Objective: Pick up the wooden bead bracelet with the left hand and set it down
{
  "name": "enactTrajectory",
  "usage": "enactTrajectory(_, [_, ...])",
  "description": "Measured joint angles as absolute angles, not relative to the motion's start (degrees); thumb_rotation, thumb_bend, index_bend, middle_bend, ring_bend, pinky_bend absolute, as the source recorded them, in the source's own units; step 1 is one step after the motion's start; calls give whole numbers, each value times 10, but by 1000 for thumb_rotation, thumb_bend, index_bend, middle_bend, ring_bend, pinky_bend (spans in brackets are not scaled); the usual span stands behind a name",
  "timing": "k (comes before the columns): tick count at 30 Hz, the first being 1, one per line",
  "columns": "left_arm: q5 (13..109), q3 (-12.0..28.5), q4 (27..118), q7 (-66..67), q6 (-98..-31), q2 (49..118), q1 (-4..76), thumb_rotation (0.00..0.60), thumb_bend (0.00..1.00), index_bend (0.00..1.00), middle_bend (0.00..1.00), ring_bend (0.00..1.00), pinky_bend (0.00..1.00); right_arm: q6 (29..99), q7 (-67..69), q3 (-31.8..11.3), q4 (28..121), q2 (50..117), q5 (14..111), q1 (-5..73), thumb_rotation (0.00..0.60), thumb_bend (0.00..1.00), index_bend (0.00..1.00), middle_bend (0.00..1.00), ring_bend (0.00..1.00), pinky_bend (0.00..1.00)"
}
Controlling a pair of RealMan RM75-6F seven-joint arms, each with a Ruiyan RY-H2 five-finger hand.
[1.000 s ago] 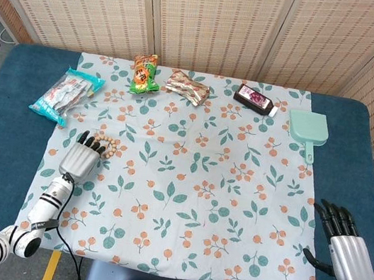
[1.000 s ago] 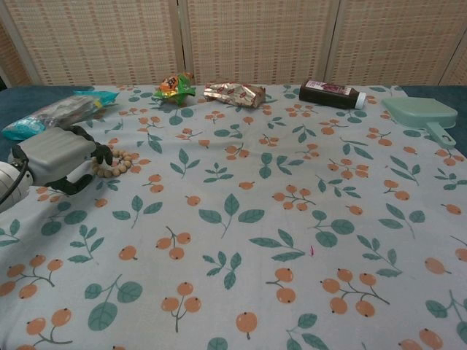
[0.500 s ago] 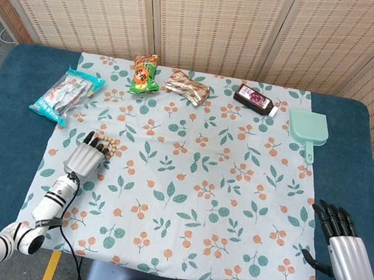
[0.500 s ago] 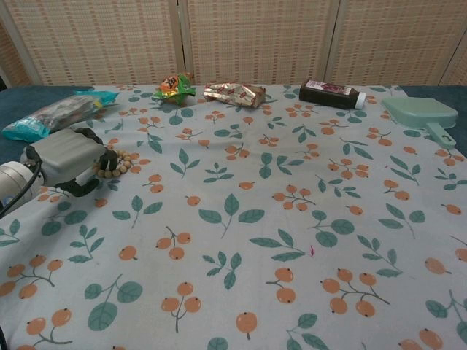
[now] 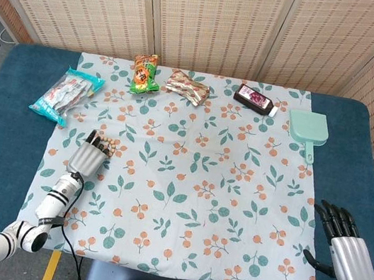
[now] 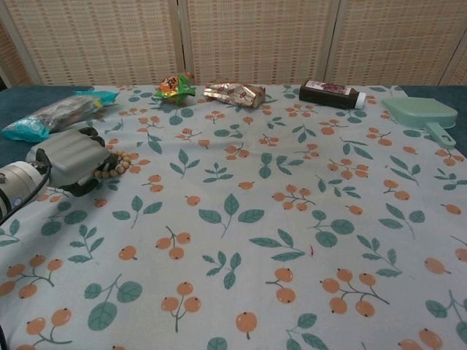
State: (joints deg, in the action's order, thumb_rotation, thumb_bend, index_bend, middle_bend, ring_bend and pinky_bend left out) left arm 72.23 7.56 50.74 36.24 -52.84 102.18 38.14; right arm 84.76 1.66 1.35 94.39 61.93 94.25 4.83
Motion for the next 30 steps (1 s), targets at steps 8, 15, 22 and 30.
enactTrajectory(8, [688, 83, 540, 410, -514, 1007, 387, 600, 499, 439, 508, 249, 128, 845, 14, 14, 944, 620, 943, 49, 558, 151, 0, 0, 0, 0])
enactTrajectory(15, [669, 75, 551, 448, -516, 1005, 389, 600, 504, 495, 570, 290, 138, 851, 12, 14, 946, 619, 945, 46, 559, 151, 0, 0, 0, 0])
enactTrajectory(22, [671, 67, 550, 455, -529, 1007, 388, 600, 520, 521, 595, 315, 156, 852, 15, 15, 948, 617, 947, 45, 559, 151, 0, 0, 0, 0])
enactTrajectory(30, [700, 65, 524, 442, -585, 1023, 385, 600, 580, 722, 791, 463, 230, 851, 19, 17, 949, 616, 950, 45, 559, 151, 0, 0, 0, 0])
